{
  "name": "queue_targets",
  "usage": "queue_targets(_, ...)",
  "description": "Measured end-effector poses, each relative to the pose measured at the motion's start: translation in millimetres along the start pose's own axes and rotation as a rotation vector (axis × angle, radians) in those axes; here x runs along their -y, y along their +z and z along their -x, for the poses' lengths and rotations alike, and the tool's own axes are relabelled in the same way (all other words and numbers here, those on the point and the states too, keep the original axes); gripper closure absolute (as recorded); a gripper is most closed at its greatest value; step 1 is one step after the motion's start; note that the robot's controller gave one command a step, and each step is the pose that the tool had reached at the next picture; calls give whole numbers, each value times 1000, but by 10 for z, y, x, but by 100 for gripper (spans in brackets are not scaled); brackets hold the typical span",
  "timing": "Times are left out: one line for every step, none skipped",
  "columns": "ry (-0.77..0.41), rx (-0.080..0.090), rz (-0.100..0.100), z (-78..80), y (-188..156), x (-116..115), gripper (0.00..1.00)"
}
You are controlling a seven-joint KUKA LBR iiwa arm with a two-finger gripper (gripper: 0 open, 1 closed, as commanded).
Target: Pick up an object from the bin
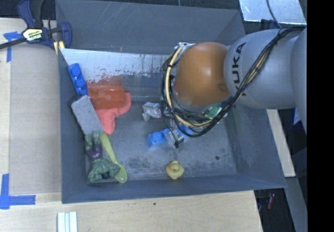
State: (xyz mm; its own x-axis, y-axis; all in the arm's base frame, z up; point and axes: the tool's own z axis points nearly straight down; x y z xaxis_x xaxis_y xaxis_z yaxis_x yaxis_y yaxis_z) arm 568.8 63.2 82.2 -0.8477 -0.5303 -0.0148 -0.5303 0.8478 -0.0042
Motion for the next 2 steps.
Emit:
queue_targets(-70,23,-3,-136,-4,117,0)
queue_targets(110,44,-11,161,15,581,100)
